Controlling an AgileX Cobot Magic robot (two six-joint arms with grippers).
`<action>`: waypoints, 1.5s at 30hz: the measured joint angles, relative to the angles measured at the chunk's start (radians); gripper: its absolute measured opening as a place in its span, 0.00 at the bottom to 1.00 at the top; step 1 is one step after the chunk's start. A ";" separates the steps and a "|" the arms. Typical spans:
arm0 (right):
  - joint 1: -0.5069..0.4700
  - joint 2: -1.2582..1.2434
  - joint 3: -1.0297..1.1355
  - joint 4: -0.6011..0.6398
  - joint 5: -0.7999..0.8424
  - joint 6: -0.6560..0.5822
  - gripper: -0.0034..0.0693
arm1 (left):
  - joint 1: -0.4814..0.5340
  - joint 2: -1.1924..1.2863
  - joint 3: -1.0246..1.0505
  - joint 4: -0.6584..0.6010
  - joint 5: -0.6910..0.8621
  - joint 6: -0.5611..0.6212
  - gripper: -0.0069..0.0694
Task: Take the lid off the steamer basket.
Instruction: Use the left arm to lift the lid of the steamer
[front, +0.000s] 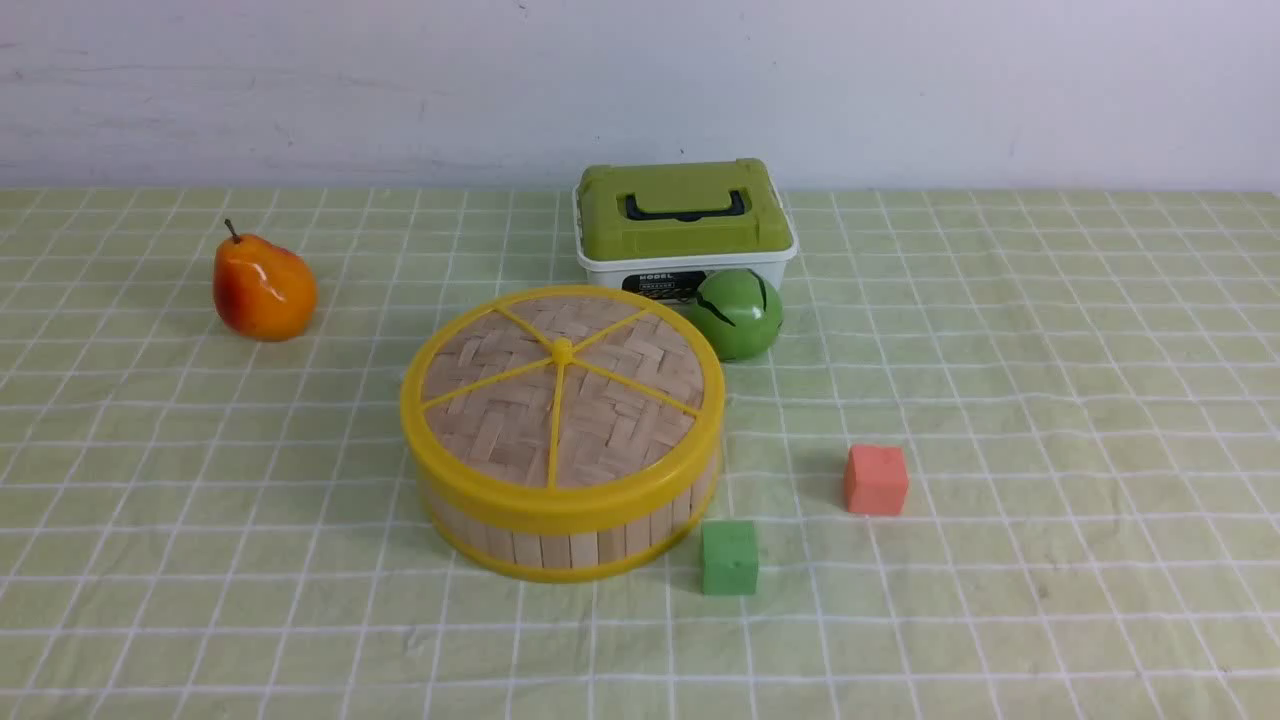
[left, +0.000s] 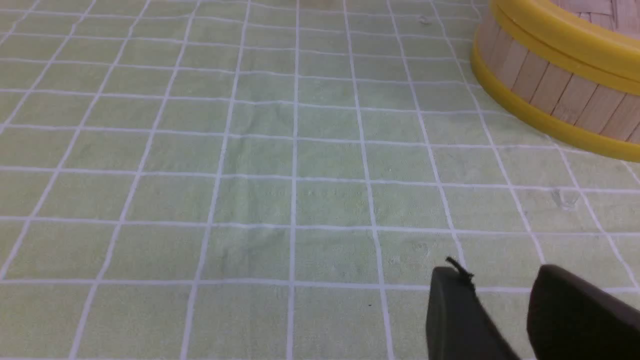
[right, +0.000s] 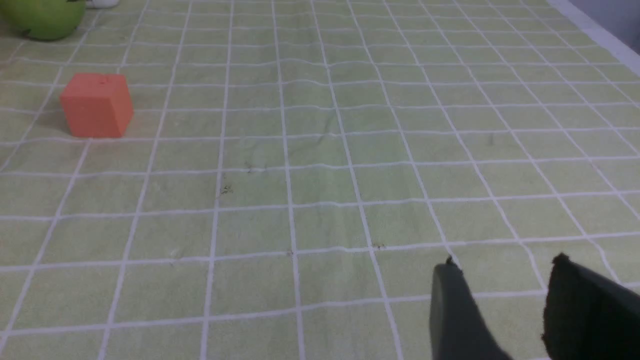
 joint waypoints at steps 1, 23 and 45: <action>0.000 0.000 0.000 0.000 0.000 0.000 0.38 | 0.000 0.000 0.000 0.000 0.000 0.000 0.38; 0.000 0.000 0.000 0.000 0.000 0.000 0.38 | 0.000 0.000 0.000 0.000 0.000 0.000 0.40; 0.000 0.000 0.000 0.000 0.000 0.000 0.38 | 0.000 0.000 0.000 0.000 -0.021 0.000 0.40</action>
